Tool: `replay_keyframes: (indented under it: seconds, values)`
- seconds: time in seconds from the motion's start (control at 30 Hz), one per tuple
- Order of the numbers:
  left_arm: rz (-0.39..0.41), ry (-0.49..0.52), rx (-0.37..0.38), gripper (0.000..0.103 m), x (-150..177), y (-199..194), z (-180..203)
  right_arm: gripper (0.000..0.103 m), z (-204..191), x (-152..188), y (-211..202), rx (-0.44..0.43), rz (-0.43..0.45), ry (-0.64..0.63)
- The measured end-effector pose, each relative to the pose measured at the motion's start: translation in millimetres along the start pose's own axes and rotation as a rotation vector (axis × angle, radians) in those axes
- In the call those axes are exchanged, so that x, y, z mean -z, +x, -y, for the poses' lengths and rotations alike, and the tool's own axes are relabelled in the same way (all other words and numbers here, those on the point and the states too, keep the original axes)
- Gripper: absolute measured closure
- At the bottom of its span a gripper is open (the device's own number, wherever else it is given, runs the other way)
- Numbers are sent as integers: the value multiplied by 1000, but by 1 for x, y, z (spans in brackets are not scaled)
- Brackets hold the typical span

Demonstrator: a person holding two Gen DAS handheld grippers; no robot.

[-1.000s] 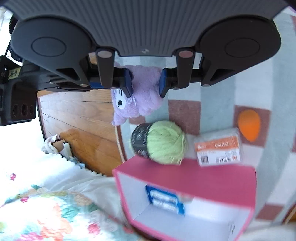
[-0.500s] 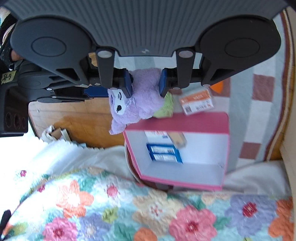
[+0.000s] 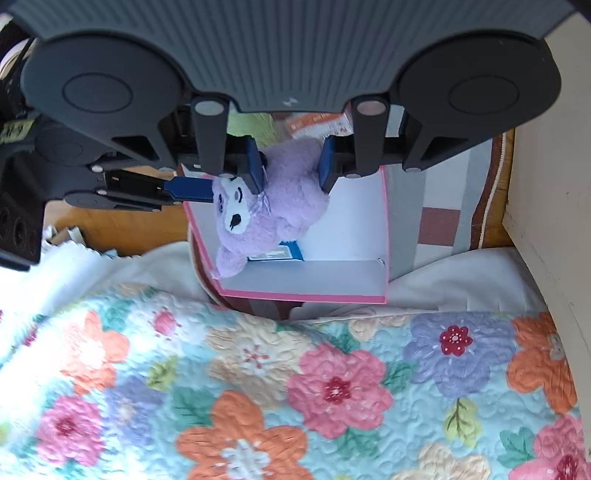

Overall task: Organize objects
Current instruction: 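Lower the plush toy into the box and open the right gripper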

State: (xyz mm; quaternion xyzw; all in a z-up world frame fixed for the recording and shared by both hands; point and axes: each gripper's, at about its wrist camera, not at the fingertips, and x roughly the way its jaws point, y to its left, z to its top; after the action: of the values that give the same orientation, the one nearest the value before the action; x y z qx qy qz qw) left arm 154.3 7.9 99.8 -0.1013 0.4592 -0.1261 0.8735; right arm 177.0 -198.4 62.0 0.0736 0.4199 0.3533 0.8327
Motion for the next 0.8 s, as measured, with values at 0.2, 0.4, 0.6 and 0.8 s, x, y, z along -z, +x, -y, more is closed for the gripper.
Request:
replay_keyframes:
  seconds: [0.2,0.4,0.6,0.8]
  values:
    - [-39,-9,-47,72,-18,62,-8,52,19,-7,40,56,-14,11]
    - [-125,76,-102,73,-31,134,1,52,58,-4,84,118,-38,3]
    - [-214,49,-164,72,-31,178,-8,53,91,3,125,107,-112,87]
    - [-240,8,-220,73,-21,204,-19,54,98,6,163,125,-203,87]
